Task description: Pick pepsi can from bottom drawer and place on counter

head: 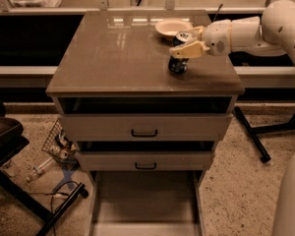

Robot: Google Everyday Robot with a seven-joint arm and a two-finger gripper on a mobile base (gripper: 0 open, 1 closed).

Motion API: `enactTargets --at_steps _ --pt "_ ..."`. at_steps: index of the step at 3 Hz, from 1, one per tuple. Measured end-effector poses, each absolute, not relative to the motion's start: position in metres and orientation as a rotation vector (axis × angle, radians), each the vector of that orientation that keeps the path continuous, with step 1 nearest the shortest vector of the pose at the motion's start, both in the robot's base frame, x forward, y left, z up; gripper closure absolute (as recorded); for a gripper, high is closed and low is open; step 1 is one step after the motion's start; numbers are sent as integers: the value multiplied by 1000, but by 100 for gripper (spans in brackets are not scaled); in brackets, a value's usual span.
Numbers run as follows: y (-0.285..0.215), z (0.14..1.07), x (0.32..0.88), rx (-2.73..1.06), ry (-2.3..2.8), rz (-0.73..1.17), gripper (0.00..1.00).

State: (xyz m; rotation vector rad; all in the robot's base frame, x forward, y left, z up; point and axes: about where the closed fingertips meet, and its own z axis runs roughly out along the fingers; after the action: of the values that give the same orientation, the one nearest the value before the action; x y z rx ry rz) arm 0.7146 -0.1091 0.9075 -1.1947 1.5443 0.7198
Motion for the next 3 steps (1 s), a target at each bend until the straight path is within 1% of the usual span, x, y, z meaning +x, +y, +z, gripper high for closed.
enactTargets --at_steps 1,3 --pt "-104 906 715 -1199 1543 727 75" --pt "-98 904 716 -1205 1540 736 28"
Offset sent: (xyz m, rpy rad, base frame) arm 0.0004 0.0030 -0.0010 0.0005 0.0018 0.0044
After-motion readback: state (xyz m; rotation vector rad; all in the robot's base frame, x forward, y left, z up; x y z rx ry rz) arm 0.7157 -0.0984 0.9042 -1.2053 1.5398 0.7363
